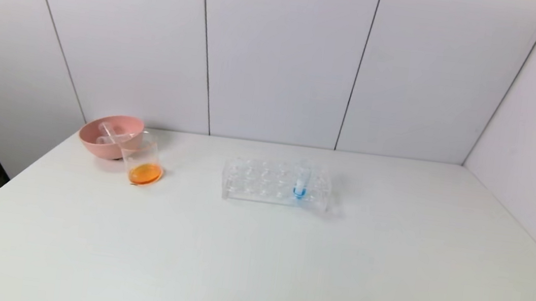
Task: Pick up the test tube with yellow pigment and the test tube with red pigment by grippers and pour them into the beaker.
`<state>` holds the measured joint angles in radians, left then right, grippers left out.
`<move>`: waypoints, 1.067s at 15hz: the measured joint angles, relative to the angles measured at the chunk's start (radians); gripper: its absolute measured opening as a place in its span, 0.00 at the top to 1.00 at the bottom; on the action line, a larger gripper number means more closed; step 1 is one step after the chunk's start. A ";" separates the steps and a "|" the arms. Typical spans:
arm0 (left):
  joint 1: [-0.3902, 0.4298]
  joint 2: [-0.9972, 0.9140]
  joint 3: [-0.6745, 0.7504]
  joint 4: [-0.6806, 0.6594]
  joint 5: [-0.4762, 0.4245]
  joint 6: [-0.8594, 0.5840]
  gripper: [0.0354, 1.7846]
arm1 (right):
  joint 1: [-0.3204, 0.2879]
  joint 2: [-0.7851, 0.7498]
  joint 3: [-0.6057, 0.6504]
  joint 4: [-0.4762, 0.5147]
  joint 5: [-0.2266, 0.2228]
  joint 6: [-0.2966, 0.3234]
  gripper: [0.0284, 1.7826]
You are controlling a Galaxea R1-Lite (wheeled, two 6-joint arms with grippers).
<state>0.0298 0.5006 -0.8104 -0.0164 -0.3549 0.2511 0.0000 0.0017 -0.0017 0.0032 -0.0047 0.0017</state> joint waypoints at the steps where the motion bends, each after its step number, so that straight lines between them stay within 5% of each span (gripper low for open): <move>1: -0.005 -0.058 0.089 -0.022 0.025 0.041 0.01 | 0.000 0.000 0.000 0.000 0.000 0.000 0.05; 8: -0.016 -0.345 0.737 -0.263 0.206 0.022 0.01 | 0.000 0.000 0.000 0.000 0.000 0.000 0.05; 13: -0.021 -0.467 0.809 0.001 0.309 -0.110 0.01 | 0.000 0.000 0.000 0.000 0.000 0.000 0.05; 16: -0.022 -0.494 0.810 0.018 0.311 -0.130 0.01 | 0.000 0.000 0.000 0.000 0.000 0.000 0.05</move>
<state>0.0077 0.0066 -0.0004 0.0013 -0.0443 0.1206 0.0000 0.0017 -0.0017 0.0032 -0.0043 0.0017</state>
